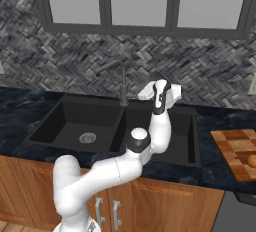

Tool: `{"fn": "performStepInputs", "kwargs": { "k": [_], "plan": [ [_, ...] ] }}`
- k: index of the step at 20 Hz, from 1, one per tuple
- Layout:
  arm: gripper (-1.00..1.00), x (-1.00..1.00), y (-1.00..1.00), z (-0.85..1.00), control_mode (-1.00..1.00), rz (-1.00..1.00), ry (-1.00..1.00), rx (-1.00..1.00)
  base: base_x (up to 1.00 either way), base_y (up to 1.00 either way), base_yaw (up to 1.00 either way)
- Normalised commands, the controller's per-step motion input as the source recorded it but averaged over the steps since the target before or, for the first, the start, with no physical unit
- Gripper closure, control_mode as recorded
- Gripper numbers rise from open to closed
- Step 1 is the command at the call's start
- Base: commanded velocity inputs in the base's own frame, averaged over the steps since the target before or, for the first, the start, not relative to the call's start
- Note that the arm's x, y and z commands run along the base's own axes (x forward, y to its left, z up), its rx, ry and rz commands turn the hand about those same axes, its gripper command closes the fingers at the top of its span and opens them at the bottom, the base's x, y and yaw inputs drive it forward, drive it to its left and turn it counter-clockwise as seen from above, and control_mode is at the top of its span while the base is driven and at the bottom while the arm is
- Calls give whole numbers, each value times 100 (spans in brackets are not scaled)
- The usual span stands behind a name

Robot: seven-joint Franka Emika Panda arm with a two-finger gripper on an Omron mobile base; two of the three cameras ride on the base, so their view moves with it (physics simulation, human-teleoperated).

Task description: Pick the tangerine from the sink and place it on the cutting board to airdry. Then turn off the sink faucet.

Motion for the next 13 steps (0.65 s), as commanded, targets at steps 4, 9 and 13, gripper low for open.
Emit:
{"fn": "performStepInputs", "kwargs": {
  "k": [4, 9, 13],
  "plan": [
    [-100, 28, 100, 45, -100, 3, -4, -22, 0, 0, 0],
    [-100, 40, 100, 49, -100, 0, -1, -26, 0, 0, 0],
    [-100, 45, 100, 46, -100, 0, 0, -29, 0, 0, 0]
  ]
}}
